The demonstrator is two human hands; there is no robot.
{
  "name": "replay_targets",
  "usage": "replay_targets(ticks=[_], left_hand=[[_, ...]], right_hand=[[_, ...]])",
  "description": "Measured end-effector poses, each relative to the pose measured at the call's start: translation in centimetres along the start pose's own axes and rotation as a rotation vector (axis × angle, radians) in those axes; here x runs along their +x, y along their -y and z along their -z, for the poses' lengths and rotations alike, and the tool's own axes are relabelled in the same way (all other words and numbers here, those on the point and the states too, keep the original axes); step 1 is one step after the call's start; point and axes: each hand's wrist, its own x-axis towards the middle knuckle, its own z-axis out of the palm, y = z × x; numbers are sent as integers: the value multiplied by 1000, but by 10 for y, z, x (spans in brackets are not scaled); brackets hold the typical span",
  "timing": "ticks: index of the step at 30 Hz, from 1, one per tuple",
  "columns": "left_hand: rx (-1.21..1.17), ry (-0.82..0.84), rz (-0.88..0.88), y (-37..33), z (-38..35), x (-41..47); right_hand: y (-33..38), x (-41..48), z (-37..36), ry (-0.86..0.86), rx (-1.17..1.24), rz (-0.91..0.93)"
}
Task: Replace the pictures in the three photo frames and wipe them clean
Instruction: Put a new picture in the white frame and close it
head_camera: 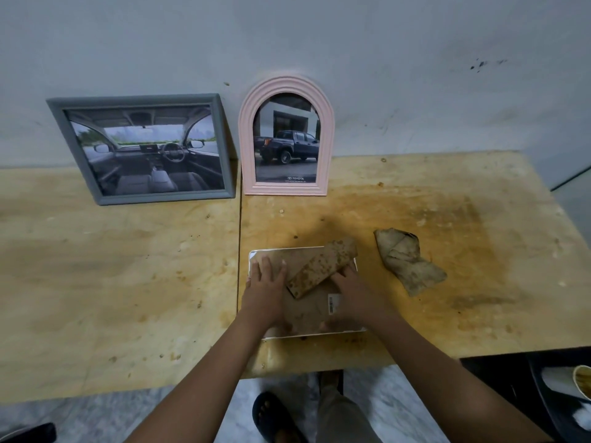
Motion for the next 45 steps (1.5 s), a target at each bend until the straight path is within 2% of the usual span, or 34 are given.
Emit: replay_targets(ticks=[4, 10, 16, 20, 24, 27, 31, 34, 37, 39, 42, 45], left_hand=[[-37, 23, -16, 8, -5, -4], [-181, -26, 42, 1, -9, -21], [-730, -292, 189, 6, -24, -40], [-876, -369, 298, 11, -21, -34], [-972, -362, 482, 2, -13, -25], [-955, -388, 554, -7, -1, -24], [-1074, -539, 559, -8, 22, -20], [-1208, -723, 467, -13, 49, -17], [-1342, -814, 408, -18, 73, -14], [-1438, -761, 358, -16, 79, -11], [-1689, -604, 328, -10, 75, -14], [-1981, -519, 360, -2, 56, -22]], right_hand=[[-5, -13, -10, -87, 78, 26], [-14, -35, -38, -234, 260, -57], [-13, -33, -36, -453, 379, -240], [-8, -20, -22, -372, 603, -389], [1, -11, -17, -329, 577, -531], [14, -13, -17, -394, 563, -583], [23, -16, -2, -639, 699, -493], [28, -16, 28, -829, 775, -350], [22, -13, 54, -869, 904, -279], [11, -12, 59, -837, 955, -230], [-2, -17, 55, -821, 964, -301], [-7, -23, 38, -693, 1206, -339]])
